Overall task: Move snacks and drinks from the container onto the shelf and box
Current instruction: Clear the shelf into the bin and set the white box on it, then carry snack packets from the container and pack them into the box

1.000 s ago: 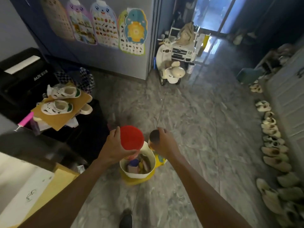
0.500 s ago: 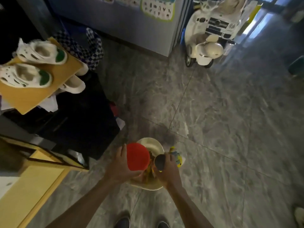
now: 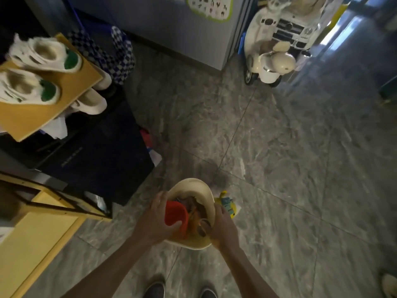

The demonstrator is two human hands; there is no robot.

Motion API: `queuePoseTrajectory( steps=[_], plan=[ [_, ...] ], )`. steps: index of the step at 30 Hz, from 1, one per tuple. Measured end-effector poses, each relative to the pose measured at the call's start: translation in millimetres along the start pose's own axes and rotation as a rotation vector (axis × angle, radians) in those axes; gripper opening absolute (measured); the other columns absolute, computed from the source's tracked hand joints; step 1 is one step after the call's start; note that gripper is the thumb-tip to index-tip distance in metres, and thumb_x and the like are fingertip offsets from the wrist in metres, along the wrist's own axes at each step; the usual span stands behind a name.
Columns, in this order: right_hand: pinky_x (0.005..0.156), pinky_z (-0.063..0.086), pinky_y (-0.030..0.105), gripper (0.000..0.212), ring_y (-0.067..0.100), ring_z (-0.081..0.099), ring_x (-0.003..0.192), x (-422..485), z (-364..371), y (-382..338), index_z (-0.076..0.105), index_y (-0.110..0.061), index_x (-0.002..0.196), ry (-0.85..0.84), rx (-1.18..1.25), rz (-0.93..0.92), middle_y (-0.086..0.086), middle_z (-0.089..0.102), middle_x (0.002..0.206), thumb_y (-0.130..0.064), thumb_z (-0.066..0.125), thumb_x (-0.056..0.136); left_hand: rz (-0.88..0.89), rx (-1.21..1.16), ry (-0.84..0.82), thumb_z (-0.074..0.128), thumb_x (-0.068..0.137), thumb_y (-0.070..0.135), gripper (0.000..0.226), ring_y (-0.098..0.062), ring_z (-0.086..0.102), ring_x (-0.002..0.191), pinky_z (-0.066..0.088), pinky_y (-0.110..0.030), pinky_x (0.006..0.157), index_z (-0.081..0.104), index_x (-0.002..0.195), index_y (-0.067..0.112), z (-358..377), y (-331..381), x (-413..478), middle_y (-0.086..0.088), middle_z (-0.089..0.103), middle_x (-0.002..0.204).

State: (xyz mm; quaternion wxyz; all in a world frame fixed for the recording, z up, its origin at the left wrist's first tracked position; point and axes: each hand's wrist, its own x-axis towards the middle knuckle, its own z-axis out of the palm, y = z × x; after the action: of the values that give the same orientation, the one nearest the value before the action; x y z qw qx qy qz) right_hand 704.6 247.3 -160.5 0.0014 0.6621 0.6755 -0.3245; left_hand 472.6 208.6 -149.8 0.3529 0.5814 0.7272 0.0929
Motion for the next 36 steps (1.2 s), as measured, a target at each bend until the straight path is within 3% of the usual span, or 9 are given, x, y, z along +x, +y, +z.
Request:
queuePoseTrajectory(
  steps=[4, 8, 12, 18, 21, 25, 30, 34, 36],
  plan=[
    [0.085, 0.048, 0.029, 0.067, 0.018, 0.057, 0.123, -21.2, -69.9, -33.7, 0.05, -0.026, 0.146, 0.08, -0.031, -0.105, -0.006, 0.054, 0.14, -0.063, 0.065, 0.093, 0.019, 0.054, 0.087, 0.053, 0.076, 0.091, 0.116, -0.017, 0.028, 0.156, 0.039, -0.049, 0.119, 0.004, 0.166, 0.035, -63.3, 27.3, -15.2, 0.008, 0.01, 0.174],
    [0.099, 0.056, 0.04, 0.093, 0.022, 0.056, 0.133, -42.5, -154.3, -73.7, 0.042, -0.026, 0.155, 0.177, -0.083, -0.133, -0.002, 0.044, 0.159, -0.084, 0.051, 0.084, 0.083, 0.075, 0.192, 0.039, 0.079, 0.096, 0.107, -0.015, 0.028, 0.155, 0.038, -0.045, 0.12, 0.018, 0.164, 0.034, -149.7, 66.0, -36.5, 0.007, 0.022, 0.17],
    [0.115, 0.046, 0.042, 0.105, 0.024, 0.044, 0.149, -68.9, -246.7, -129.5, 0.032, -0.022, 0.164, 0.276, -0.104, -0.19, 0.0, 0.035, 0.169, -0.089, 0.042, 0.084, 0.204, 0.151, 0.258, 0.033, 0.082, 0.096, 0.108, -0.016, 0.024, 0.157, 0.032, -0.045, 0.124, 0.025, 0.165, 0.027, -248.4, 115.8, -63.6, 0.005, 0.024, 0.17],
    [0.116, 0.044, 0.048, 0.101, 0.03, 0.043, 0.148, -127.5, -371.5, -222.8, 0.026, -0.024, 0.166, 0.313, -0.108, -0.268, 0.001, 0.03, 0.171, -0.086, 0.045, 0.088, 0.335, 0.276, 0.411, 0.04, 0.088, 0.088, 0.094, -0.02, 0.032, 0.153, 0.033, -0.041, 0.123, 0.038, 0.16, 0.028, -376.7, 168.3, -104.5, 0.002, 0.032, 0.167],
    [0.111, 0.048, 0.046, 0.095, 0.032, 0.049, 0.142, -155.3, -417.3, -261.1, 0.037, -0.02, 0.159, 0.373, -0.119, -0.333, 0.005, 0.04, 0.164, -0.083, 0.048, 0.089, 0.318, 0.289, 0.467, 0.041, 0.088, 0.087, 0.095, -0.021, 0.029, 0.155, 0.028, -0.041, 0.125, 0.032, 0.162, 0.029, -431.8, 186.5, -129.9, 0.002, 0.027, 0.17],
    [0.111, 0.048, 0.047, 0.1, 0.029, 0.049, 0.144, -169.3, -451.8, -293.6, 0.043, -0.029, 0.155, 0.423, -0.138, -0.41, 0.0, 0.046, 0.16, -0.096, 0.038, 0.08, 0.24, 0.304, 0.532, 0.047, 0.088, 0.083, 0.092, -0.023, 0.034, 0.152, 0.032, -0.041, 0.123, 0.031, 0.162, 0.031, -479.6, 198.4, -171.9, 0.003, 0.03, 0.169],
    [0.114, 0.045, 0.047, 0.098, 0.028, 0.047, 0.145, -189.6, -470.3, -321.4, 0.037, -0.024, 0.161, 0.451, -0.18, -0.536, 0.001, 0.046, 0.16, -0.089, 0.044, 0.087, 0.156, 0.323, 0.688, 0.045, 0.089, 0.083, 0.092, -0.025, 0.044, 0.145, 0.038, -0.044, 0.119, 0.034, 0.161, 0.027, -506.8, 195.0, -235.9, 0.0, 0.039, 0.163],
    [0.102, 0.054, 0.045, 0.109, 0.022, 0.057, 0.132, -109.9, -454.7, -327.7, 0.04, -0.04, 0.155, 0.35, -0.161, -0.617, -0.005, 0.054, 0.153, -0.107, 0.024, 0.071, 0.032, 0.316, 0.779, 0.036, 0.084, 0.091, 0.099, -0.027, 0.049, 0.14, 0.045, -0.046, 0.114, 0.032, 0.16, 0.029, -505.3, 182.8, -287.5, -0.001, 0.043, 0.159],
    [0.104, 0.053, 0.048, 0.109, 0.022, 0.053, 0.138, -118.2, -448.9, -341.2, 0.031, -0.042, 0.16, 0.32, -0.188, -0.69, -0.005, 0.048, 0.159, -0.106, 0.027, 0.072, -0.029, 0.34, 0.823, 0.034, 0.084, 0.09, 0.097, -0.027, 0.051, 0.135, 0.046, -0.046, 0.112, 0.034, 0.159, 0.028, -498.3, 176.7, -317.9, -0.001, 0.047, 0.154]
  ],
)
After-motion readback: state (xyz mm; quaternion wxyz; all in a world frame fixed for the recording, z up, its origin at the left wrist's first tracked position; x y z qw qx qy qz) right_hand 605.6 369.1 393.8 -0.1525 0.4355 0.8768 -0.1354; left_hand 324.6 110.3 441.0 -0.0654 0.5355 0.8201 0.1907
